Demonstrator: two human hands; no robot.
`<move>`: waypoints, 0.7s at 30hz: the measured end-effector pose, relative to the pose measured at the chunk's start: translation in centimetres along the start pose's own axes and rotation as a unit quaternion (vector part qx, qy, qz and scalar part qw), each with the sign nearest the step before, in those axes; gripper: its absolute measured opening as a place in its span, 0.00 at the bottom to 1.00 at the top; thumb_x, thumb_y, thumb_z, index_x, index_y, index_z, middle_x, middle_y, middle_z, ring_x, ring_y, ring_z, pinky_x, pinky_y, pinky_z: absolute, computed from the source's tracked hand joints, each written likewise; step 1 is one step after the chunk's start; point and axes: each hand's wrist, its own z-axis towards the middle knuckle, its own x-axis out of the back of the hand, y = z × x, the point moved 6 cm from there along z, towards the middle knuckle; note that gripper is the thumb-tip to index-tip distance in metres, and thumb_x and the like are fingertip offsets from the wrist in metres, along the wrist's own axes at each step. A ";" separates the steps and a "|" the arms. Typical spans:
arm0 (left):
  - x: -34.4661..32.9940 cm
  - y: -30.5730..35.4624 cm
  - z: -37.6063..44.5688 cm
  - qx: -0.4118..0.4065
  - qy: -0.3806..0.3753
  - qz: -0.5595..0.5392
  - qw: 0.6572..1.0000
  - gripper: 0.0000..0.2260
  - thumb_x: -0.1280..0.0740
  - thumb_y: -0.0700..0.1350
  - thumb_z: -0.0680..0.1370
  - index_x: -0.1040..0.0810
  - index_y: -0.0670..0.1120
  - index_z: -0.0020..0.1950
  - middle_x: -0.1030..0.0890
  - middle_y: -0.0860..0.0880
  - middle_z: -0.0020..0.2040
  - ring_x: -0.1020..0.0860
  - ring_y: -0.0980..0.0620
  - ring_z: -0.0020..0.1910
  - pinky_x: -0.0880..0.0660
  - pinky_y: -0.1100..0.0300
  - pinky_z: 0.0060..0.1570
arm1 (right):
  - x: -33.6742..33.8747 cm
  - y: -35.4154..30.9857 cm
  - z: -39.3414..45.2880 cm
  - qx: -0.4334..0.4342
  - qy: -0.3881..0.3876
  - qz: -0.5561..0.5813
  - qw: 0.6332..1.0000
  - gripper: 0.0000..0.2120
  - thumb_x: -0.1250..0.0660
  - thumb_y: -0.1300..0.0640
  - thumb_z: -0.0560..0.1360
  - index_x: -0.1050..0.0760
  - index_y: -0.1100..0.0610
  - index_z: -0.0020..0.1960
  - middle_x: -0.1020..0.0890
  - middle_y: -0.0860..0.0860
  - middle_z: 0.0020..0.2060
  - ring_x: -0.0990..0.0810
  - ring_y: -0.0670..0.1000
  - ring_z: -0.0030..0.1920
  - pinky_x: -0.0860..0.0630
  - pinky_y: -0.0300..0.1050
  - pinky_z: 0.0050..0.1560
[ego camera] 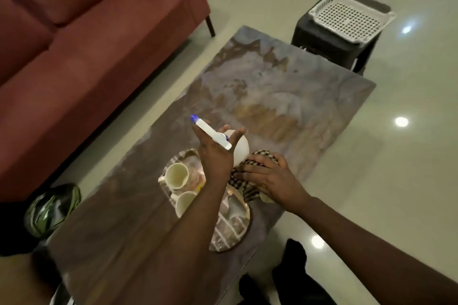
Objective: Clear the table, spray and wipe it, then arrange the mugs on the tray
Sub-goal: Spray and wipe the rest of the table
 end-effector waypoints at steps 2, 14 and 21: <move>-3.0 0.6 2.0 0.000 -0.014 0.001 1.000 0.46 0.21 0.53 0.65 0.42 0.35 0.71 0.20 0.54 0.45 0.17 0.44 0.53 0.23 0.46 0.54 | 1.0 3.1 1.1 -0.008 -0.007 -0.011 1.000 0.21 0.29 0.58 0.71 0.24 0.46 0.62 0.21 0.43 0.61 0.28 0.54 0.67 0.43 0.55 0.60; -18.6 1.7 12.4 0.038 -0.082 0.006 0.996 0.45 0.22 0.53 0.67 0.46 0.40 0.73 0.15 0.50 0.55 0.19 0.49 0.56 0.33 0.68 0.52 | 4.7 20.0 6.9 -0.053 -0.014 -0.076 0.996 0.24 0.22 0.60 0.63 0.20 0.48 0.57 0.18 0.43 0.57 0.22 0.54 0.62 0.42 0.50 0.56; -28.2 0.5 17.6 0.091 -0.036 -0.013 0.995 0.36 0.21 0.47 0.68 0.40 0.40 0.65 0.16 0.46 0.56 0.18 0.51 0.56 0.31 0.68 0.53 | 1.3 30.8 8.3 0.001 -0.105 -0.094 0.990 0.23 0.24 0.54 0.67 0.22 0.43 0.60 0.20 0.40 0.60 0.23 0.51 0.62 0.42 0.51 0.58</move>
